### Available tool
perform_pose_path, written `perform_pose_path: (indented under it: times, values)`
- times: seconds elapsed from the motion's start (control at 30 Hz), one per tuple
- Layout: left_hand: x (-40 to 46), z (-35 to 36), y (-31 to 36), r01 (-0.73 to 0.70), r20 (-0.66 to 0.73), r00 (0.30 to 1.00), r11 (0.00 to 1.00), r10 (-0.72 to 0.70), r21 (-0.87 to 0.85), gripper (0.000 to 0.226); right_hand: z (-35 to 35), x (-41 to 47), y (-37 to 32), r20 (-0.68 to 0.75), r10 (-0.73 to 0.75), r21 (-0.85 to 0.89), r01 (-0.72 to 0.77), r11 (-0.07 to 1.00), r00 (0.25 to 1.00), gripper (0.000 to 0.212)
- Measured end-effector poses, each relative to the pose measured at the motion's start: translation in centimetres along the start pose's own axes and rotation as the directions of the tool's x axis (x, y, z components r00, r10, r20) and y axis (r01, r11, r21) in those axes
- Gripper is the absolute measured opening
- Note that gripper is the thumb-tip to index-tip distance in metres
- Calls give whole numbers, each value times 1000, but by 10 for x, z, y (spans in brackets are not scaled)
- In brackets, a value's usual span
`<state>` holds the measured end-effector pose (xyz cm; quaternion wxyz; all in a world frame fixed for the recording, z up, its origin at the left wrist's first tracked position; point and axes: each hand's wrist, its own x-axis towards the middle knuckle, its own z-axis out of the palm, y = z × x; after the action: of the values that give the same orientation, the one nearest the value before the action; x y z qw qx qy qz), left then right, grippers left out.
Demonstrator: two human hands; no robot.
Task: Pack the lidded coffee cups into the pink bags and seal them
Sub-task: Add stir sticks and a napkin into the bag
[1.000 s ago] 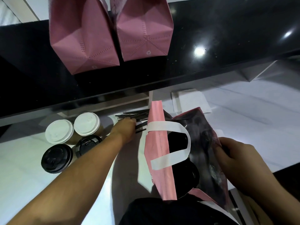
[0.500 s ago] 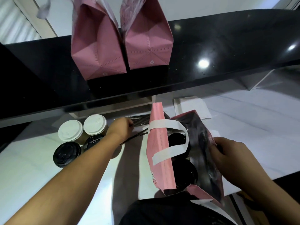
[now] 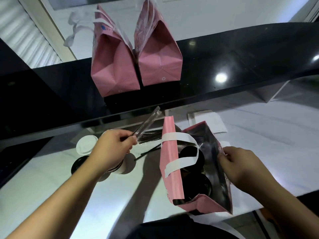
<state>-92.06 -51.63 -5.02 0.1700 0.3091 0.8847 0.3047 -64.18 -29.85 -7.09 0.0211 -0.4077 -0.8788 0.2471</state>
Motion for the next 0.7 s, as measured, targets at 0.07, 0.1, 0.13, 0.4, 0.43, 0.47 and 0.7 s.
perform_pose_path:
  times: [0.07, 0.1, 0.13, 0.4, 0.43, 0.47, 0.7]
  values:
    - [-14, -15, 22, -26, 11, 1000, 999, 27, -26, 20, -2, 1, -3, 19, 41, -18, -41, 999, 999, 41]
    - [-20, -19, 34, -44, 55, 997, 999, 45, -13, 19, -3, 2, -4, 25, 51, -22, -51, 998, 998, 41]
    - [-24, -21, 47, -60, 119, 991, 998, 58, 14, 18, -4, 2, -5, 32, 56, -24, -55, 998, 998, 41]
    - [-24, 18, 126, -137, 536, 844, 972, 14, 190, 26, -9, -1, -9, 5, 67, 27, -67, 997, 998, 40]
    - [-22, 26, 133, -139, 556, 831, 970, 6, 198, 31, -8, -1, -9, -1, 74, 33, -74, 997, 997, 39]
    - [-18, 35, 139, -145, 574, 819, 968, 0, 207, 35, -8, -2, -9, -6, 78, 37, -77, 996, 997, 39]
    - [-5, 95, 169, -397, 615, 787, 805, 51, 442, 11, -6, 0, -12, -38, 65, 22, -64, 998, 997, 38]
